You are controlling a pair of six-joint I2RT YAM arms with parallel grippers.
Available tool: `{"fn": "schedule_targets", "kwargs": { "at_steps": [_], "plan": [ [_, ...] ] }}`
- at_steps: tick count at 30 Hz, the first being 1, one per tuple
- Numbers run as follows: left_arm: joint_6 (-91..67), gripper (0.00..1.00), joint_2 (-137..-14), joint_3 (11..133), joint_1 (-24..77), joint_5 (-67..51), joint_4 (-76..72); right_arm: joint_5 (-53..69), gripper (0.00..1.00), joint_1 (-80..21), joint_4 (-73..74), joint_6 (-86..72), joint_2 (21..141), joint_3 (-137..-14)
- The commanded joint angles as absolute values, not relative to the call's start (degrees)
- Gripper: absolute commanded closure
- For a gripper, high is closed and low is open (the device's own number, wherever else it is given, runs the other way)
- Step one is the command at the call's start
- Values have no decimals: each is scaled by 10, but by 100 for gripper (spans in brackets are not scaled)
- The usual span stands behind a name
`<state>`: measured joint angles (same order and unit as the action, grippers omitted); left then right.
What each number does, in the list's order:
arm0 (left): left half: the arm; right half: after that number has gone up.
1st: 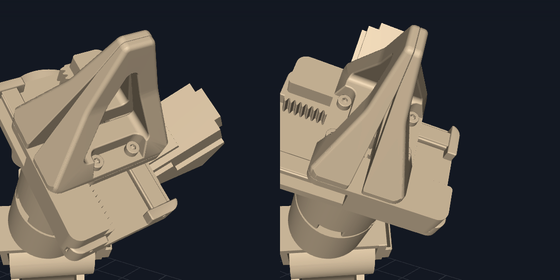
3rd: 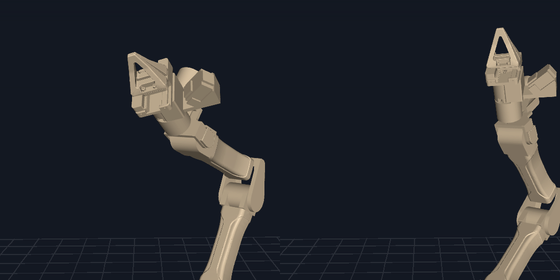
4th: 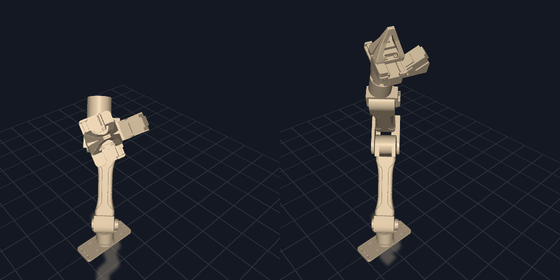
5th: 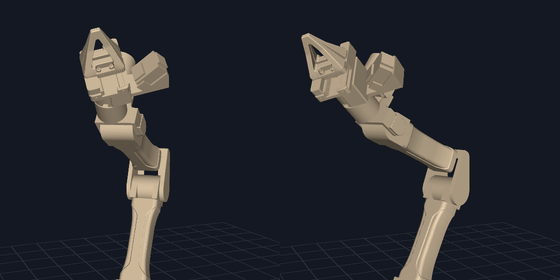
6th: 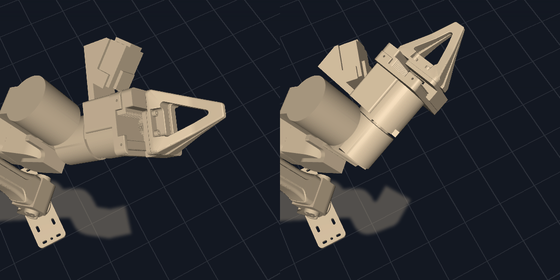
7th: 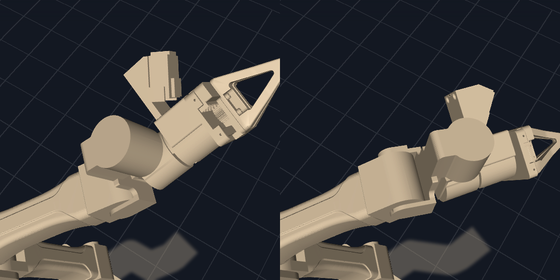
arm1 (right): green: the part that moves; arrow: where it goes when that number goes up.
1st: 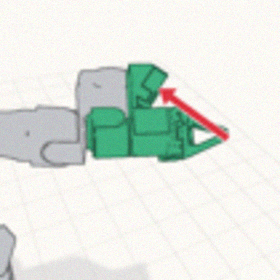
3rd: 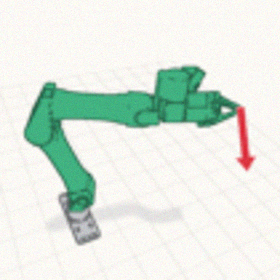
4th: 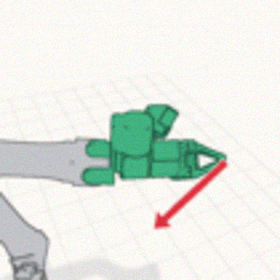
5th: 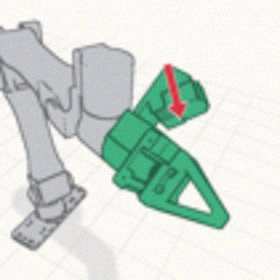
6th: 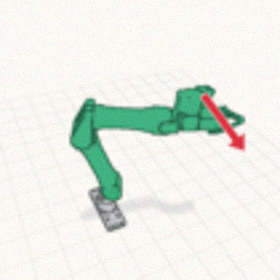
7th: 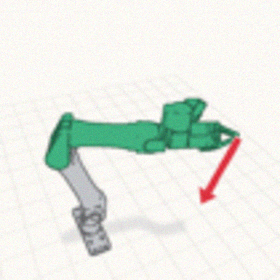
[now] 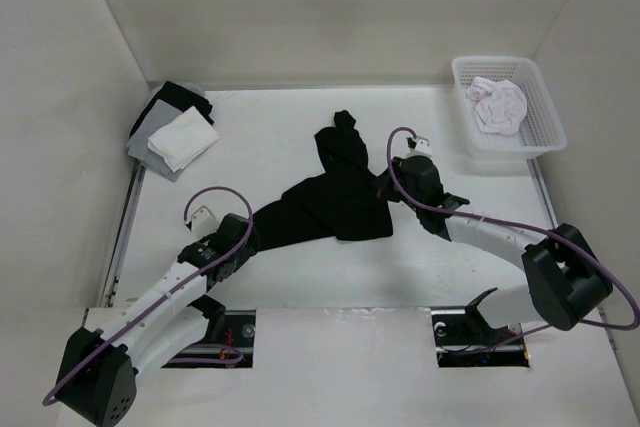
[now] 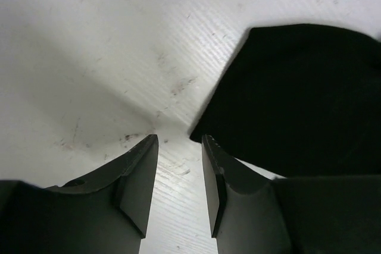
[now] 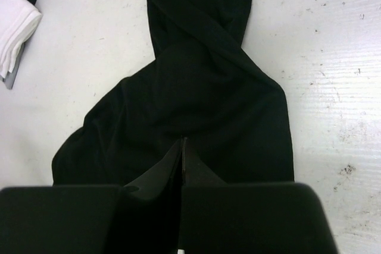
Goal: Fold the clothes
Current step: Flatten the tank top out
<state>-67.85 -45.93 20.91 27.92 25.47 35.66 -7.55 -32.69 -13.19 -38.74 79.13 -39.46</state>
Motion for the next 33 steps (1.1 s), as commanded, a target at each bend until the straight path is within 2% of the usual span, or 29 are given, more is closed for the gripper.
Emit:
{"fn": "schedule_targets", "kwargs": {
  "at_steps": [1, 16, 23, 27, 33],
  "plan": [
    [-695, 66, -470, 198, 283, 247, 340, -69, 97, -336, -147, -380, 788, -396],
    [-646, 70, -536, 204, 278, 227, 272, -69, 97, -358, -153, -386, 806, -407],
    [-626, 85, -550, 199, 273, 202, 246, -69, 96, -358, -154, -387, 798, -404],
    [-621, 93, -548, 198, 272, 200, 247, -71, 89, -355, -155, -387, 790, -396],
    [-599, 100, -484, 208, 273, 201, 240, -91, 69, -335, -153, -376, 785, -386]
  ]
}}
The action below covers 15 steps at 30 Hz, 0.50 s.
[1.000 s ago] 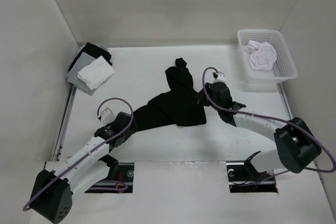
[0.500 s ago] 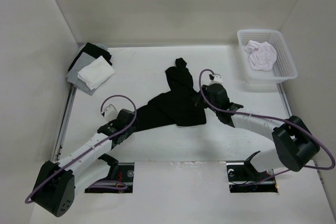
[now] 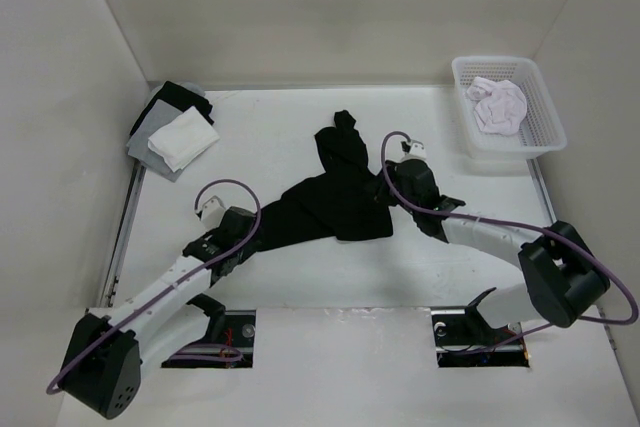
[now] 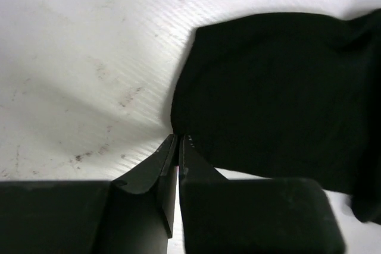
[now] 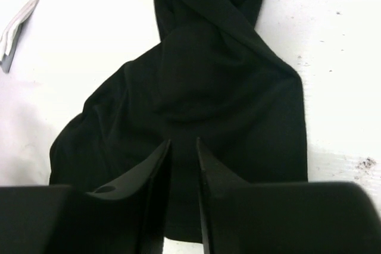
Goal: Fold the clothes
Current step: Flatten the tank top out
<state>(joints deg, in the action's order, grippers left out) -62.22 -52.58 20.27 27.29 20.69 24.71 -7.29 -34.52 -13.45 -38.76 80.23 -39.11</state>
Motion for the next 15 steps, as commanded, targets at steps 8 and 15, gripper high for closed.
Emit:
{"fn": "schedule_targets", "kwargs": {
  "at_steps": [8, 15],
  "plan": [
    [-511, 100, -404, 256, 266, 215, 200, -210, 60, -349, -38, -411, 707, -324],
    [-474, 100, -391, 235, 258, 196, 136, -235, 61, -393, 58, -489, 666, -275]
  ]
}}
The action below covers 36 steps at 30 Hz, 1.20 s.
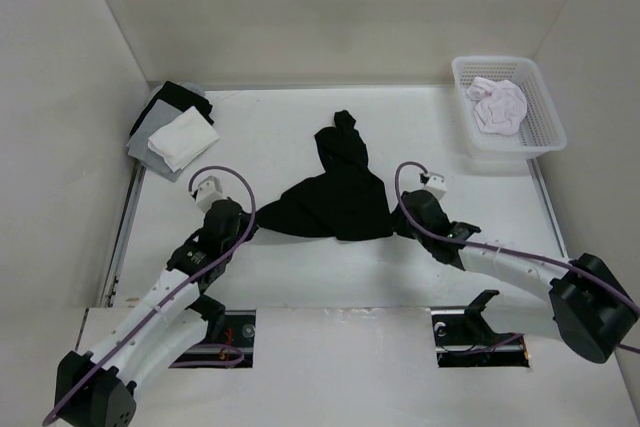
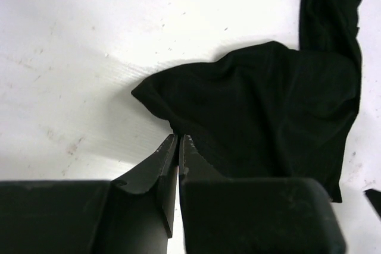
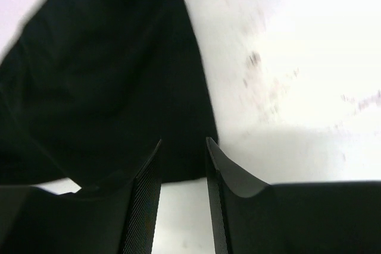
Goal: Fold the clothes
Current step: Flatten the tank top out
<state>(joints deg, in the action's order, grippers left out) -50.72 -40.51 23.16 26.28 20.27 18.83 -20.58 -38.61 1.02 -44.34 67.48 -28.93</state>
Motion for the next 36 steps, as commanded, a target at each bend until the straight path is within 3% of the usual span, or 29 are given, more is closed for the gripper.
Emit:
{"fn": "schedule_targets", "kwargs": {
  "at_steps": [1, 15, 22, 25, 26, 31, 36],
  "plan": [
    [-472, 100, -387, 229, 258, 188, 125, -230, 60, -394, 58, -495, 666, -272],
    [-463, 99, -379, 185, 236, 122, 79, -169, 64, -397, 24, -521, 741, -282],
    [-461, 99, -375, 180, 212, 100, 78, -151, 79, -387, 3, -529, 753, -278],
    [-461, 99, -374, 183, 210, 99, 78, -149, 96, -385, -1, -527, 751, -276],
    [-461, 99, -374, 185, 210, 99, 78, -155, 100, -385, -1, -526, 742, -274],
    [-471, 99, -357, 249, 210, 99, 81, -234, 100, -419, 70, -478, 579, -309],
    [-492, 99, -314, 411, 225, 122, 94, -345, 100, -478, 248, -394, 399, -494]
  ]
}}
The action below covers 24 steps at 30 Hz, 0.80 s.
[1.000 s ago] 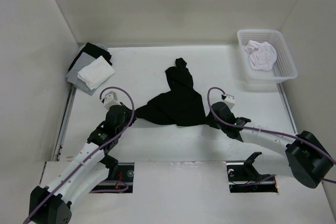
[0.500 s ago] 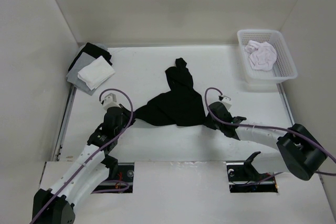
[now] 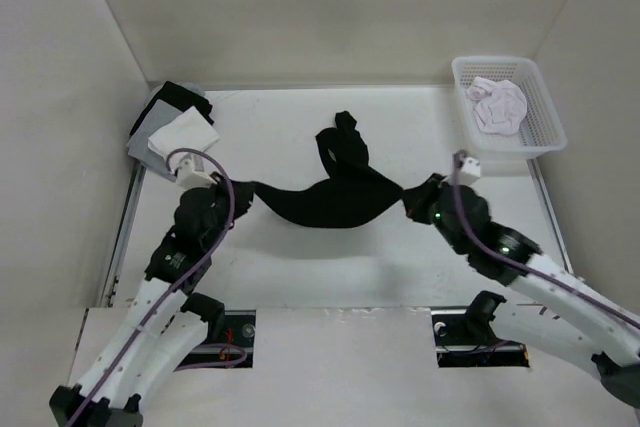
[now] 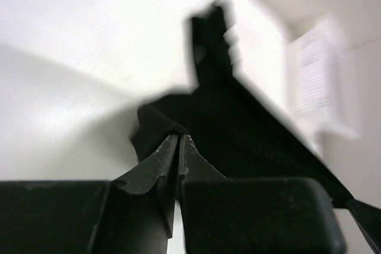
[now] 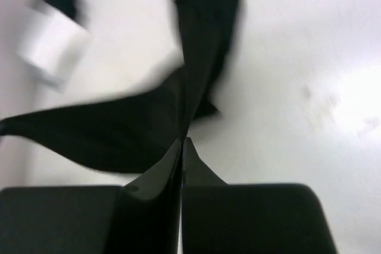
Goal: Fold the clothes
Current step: Flatten the tank top out
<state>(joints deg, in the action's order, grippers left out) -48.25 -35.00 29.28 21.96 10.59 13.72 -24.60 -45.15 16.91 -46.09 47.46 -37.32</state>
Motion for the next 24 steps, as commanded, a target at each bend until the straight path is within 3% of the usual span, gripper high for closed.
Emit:
{"fn": "schedule_targets", "kwargs": {
  "at_steps": [1, 8, 12, 19, 24],
  "plan": [
    [-490, 99, -309, 451, 225, 133, 97, -370, 100, -492, 271, -370, 386, -544],
    [-472, 99, -335, 692, 228, 153, 83, -538, 100, -651, 299, -181, 430, -879],
    [-438, 99, -369, 811, 209, 157, 92, -626, 100, -790, 222, -53, 468, -981],
    [-428, 99, -393, 847, 179, 161, 98, -663, 100, -838, -6, 190, 516, -997],
    [-436, 98, -417, 747, 162, 163, 73, -625, 100, -789, -52, 202, 536, -924]
  ]
}}
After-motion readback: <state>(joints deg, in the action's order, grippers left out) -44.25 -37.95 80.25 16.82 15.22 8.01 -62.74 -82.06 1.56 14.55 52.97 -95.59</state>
